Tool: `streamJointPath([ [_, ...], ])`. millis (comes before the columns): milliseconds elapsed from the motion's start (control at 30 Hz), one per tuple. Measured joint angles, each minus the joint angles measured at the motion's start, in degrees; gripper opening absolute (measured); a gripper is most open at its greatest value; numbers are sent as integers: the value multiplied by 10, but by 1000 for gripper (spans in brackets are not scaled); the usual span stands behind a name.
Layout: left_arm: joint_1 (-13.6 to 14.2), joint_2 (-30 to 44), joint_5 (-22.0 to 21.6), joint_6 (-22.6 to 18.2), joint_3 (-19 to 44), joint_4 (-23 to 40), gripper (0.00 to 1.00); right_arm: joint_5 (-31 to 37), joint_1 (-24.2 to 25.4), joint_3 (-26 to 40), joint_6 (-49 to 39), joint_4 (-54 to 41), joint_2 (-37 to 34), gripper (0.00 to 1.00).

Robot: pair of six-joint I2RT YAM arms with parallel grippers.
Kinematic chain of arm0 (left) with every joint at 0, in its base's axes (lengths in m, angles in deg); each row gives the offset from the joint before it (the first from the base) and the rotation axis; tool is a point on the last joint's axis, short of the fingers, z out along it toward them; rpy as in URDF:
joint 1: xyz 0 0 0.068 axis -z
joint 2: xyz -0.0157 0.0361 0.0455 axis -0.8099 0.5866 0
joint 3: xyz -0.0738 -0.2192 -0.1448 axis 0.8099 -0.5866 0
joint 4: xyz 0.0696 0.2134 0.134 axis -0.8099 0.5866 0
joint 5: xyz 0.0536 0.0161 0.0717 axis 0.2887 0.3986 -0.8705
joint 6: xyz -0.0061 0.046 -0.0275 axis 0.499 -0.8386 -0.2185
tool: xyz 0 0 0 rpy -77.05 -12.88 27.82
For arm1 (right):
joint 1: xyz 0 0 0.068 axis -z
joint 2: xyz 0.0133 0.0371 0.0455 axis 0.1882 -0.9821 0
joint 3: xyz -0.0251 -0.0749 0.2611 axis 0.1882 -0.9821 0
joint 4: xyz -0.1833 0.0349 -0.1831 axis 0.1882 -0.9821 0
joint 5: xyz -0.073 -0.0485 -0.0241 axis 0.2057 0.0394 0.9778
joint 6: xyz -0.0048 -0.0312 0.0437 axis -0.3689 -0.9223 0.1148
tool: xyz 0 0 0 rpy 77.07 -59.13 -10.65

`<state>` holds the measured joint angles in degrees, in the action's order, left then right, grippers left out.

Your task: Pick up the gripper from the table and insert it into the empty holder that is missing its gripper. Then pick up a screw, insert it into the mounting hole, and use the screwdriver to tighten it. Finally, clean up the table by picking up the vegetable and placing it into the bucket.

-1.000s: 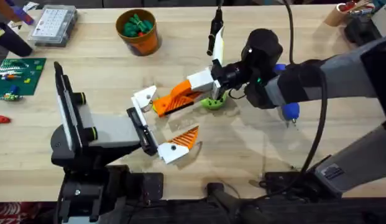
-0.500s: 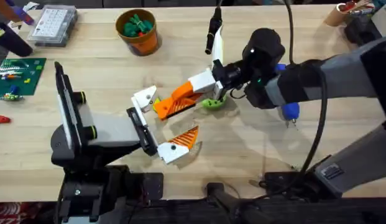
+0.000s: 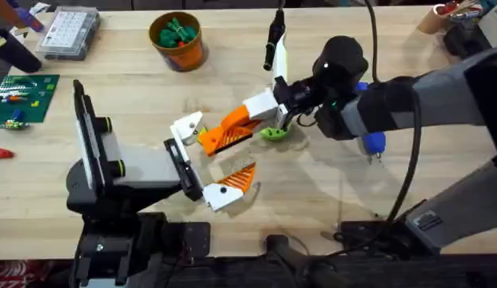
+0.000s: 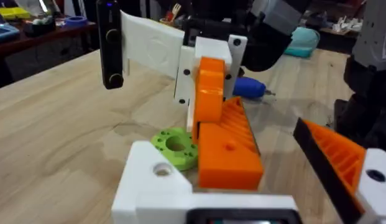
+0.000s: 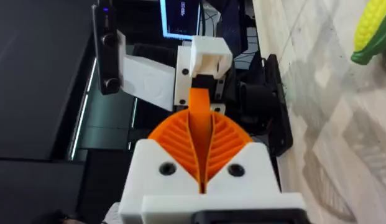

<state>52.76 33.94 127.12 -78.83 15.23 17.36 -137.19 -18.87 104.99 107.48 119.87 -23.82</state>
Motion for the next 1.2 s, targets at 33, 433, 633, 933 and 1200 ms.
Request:
streamJointPath([
  [33, 0, 0, 0, 0, 0, 0, 986, 0, 0, 0, 0, 0, 0, 21],
  [433, 0, 0, 0, 2, 0, 0, 986, 22, 0, 0, -17, -43, 0, 21],
  [633, 0, 0, 0, 2, 0, 0, 986, 31, 0, 0, -22, -39, 0, 21],
  [933, 0, 0, 0, 2, 0, 0, 986, 33, -5, 0, -22, -39, 0, 21],
  [1200, 0, 0, 0, 2, 0, 0, 986, 33, -6, 0, -22, -39, 0, 21],
])
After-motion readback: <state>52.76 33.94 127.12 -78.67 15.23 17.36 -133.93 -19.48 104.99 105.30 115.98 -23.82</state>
